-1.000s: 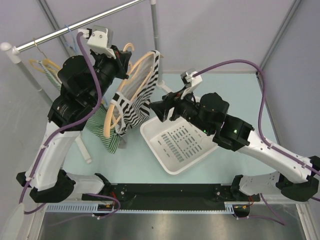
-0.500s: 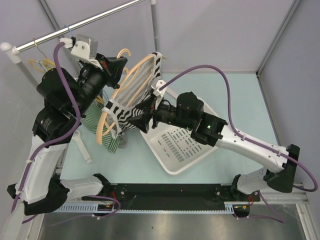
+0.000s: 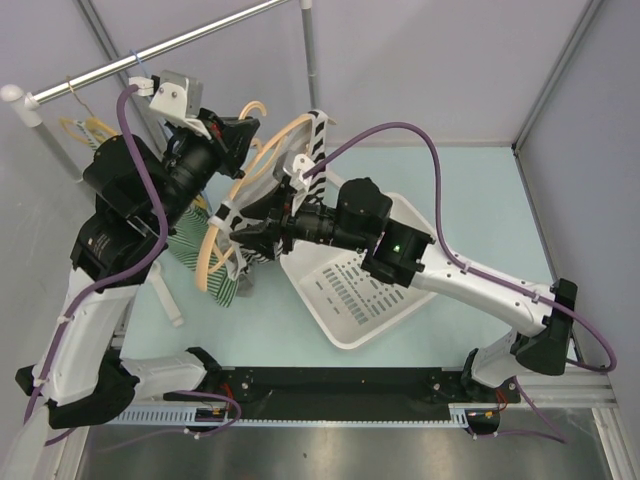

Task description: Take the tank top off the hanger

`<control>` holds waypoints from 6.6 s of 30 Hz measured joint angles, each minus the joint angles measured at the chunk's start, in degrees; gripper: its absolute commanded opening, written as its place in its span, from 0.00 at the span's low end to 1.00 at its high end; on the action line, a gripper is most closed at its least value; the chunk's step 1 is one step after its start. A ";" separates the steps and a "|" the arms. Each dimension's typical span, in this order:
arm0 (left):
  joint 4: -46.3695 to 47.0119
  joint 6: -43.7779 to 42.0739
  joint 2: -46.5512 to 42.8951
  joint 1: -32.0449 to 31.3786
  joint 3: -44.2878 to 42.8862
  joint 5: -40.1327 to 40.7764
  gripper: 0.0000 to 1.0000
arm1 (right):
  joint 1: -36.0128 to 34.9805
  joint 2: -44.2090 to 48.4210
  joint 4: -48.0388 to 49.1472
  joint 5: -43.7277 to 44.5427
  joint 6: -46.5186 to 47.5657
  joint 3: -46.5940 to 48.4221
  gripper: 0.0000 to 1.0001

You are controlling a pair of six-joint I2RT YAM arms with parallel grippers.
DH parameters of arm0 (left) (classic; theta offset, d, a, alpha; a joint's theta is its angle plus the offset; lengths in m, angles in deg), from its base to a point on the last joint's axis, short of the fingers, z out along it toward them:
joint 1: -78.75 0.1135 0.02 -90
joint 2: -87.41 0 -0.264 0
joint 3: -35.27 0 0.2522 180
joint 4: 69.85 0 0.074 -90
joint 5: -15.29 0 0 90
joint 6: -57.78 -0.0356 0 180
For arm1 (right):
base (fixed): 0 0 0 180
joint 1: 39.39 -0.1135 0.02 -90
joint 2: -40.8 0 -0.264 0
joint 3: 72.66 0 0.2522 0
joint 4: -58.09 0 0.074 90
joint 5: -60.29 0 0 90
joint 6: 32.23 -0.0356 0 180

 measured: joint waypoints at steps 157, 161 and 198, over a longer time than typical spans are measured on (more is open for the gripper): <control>-9.11 11.47 -5.01 -0.02 1.51 17.00 0.00 | 10.16 32.68 -21.97 34.12 -11.34 -29.70 0.46; -7.69 12.55 -0.52 0.00 0.61 19.19 0.00 | 6.95 29.42 -34.58 38.27 -13.55 -26.49 0.78; -8.37 14.84 9.64 -3.04 -2.45 42.58 0.00 | -25.97 -11.37 -26.56 65.57 13.42 17.46 0.65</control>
